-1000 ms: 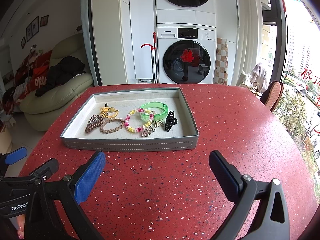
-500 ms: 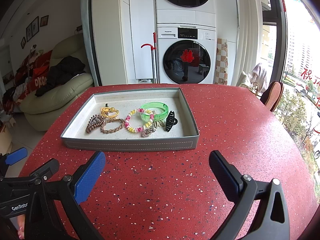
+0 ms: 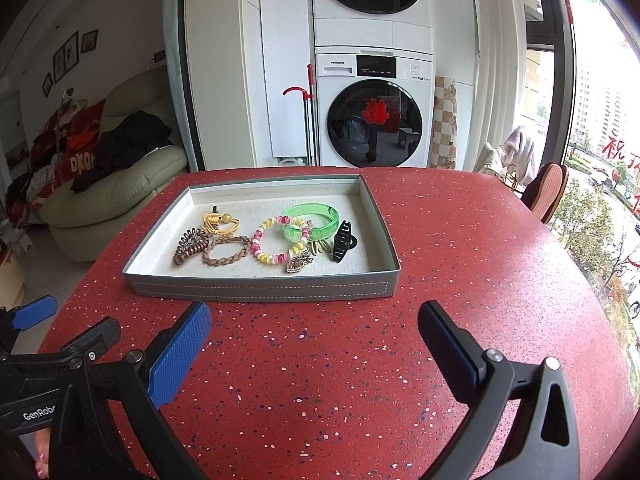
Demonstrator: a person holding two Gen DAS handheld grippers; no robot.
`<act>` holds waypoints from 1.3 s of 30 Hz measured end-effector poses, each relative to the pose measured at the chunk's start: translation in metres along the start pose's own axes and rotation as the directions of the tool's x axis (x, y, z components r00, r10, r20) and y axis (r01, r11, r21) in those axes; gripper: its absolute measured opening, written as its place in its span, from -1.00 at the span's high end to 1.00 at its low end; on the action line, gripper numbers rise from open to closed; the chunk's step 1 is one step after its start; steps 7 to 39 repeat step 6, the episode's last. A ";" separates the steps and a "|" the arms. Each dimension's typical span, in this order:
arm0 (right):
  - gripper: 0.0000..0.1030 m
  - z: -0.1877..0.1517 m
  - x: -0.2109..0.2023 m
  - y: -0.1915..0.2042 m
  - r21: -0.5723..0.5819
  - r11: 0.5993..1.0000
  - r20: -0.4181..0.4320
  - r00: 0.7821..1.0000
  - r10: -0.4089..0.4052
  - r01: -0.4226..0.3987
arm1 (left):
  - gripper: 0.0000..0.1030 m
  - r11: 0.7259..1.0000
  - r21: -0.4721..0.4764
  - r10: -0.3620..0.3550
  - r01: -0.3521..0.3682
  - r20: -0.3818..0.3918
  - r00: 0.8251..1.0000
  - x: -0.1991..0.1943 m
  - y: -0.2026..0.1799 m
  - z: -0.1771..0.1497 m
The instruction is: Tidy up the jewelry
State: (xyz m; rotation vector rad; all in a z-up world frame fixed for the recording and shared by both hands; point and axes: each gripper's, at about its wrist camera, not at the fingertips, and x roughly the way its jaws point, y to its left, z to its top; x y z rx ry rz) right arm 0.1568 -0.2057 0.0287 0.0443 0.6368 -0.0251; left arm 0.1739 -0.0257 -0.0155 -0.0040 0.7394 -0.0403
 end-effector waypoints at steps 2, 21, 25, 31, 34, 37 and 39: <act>-1.00 0.000 0.000 0.001 0.001 1.000 0.000 1.000 -0.001 0.001 | -1.00 1.000 -0.001 -0.002 0.002 0.007 1.000 -0.001 0.000 0.000; -1.00 0.000 0.000 0.001 0.000 1.000 -0.002 1.000 -0.001 0.001 | -1.00 1.000 0.007 -0.005 0.005 0.013 1.000 -0.002 -0.002 0.000; -1.00 0.000 0.000 0.001 0.000 1.000 -0.002 1.000 -0.001 0.001 | -1.00 1.000 0.007 -0.005 0.005 0.013 1.000 -0.002 -0.002 0.000; -1.00 0.000 0.000 0.001 0.000 1.000 -0.002 1.000 -0.001 0.001 | -1.00 1.000 0.007 -0.005 0.005 0.013 1.000 -0.002 -0.002 0.000; -1.00 0.000 0.000 0.001 0.000 1.000 -0.002 1.000 -0.001 0.001 | -1.00 1.000 0.007 -0.005 0.005 0.013 1.000 -0.002 -0.002 0.000; -1.00 0.000 0.000 0.001 0.000 1.000 -0.002 1.000 -0.001 0.001 | -1.00 1.000 0.007 -0.005 0.005 0.013 1.000 -0.002 -0.002 0.000; -1.00 0.000 0.000 0.001 0.000 1.000 -0.002 1.000 -0.001 0.001 | -1.00 1.000 0.007 -0.005 0.005 0.013 1.000 -0.002 -0.002 0.000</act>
